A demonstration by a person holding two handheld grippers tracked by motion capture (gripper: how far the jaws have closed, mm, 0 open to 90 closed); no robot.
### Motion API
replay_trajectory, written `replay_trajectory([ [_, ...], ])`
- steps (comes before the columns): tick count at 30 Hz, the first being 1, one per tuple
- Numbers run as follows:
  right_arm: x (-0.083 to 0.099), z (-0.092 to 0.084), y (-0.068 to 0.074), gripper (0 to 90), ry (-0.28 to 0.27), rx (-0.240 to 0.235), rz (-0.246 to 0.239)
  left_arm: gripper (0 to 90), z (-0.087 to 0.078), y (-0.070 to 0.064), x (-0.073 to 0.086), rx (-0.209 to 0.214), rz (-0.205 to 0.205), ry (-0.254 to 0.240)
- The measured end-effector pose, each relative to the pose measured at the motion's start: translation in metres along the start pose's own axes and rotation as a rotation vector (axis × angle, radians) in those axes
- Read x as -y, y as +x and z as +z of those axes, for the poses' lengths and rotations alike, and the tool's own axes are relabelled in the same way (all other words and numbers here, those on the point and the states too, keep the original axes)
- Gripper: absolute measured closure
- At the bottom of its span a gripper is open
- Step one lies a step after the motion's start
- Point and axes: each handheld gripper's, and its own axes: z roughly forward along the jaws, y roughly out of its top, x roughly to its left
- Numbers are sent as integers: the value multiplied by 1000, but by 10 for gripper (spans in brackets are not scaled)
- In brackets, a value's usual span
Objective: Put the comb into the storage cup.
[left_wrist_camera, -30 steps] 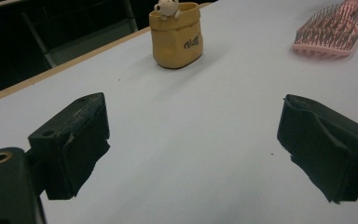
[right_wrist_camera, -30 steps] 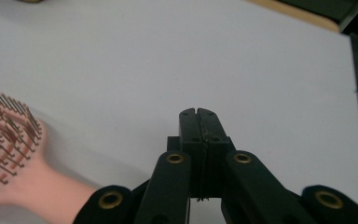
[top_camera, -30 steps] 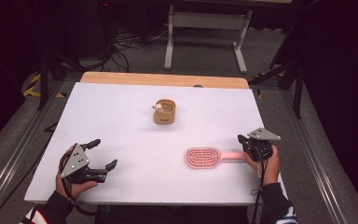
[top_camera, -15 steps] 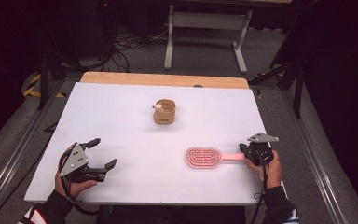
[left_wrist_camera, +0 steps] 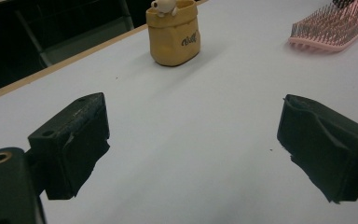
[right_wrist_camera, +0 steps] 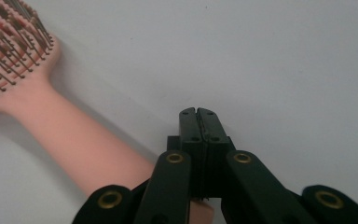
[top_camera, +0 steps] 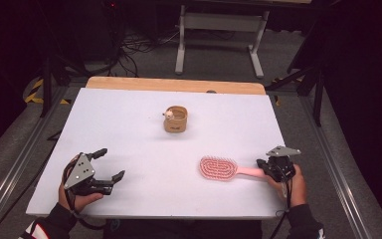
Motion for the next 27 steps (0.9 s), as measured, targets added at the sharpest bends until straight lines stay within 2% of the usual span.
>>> replay_trajectory([
  [3, 3, -4, 4, 900, 8, -10, -13, 100, 0, 0, 0, -1, 11, 6],
  [9, 9, -11, 12, 900, 9, -23, -29, 98, 0, 0, 0, 0, 3, 3],
  [20, 20, -22, 23, 900, 1, -47, -36, 99, -1, 0, -1, -3, 8, 4],
  [27, 22, -26, 30, 900, 19, -52, -75, 99, -2, 2, 1, -2, -1, 8],
])
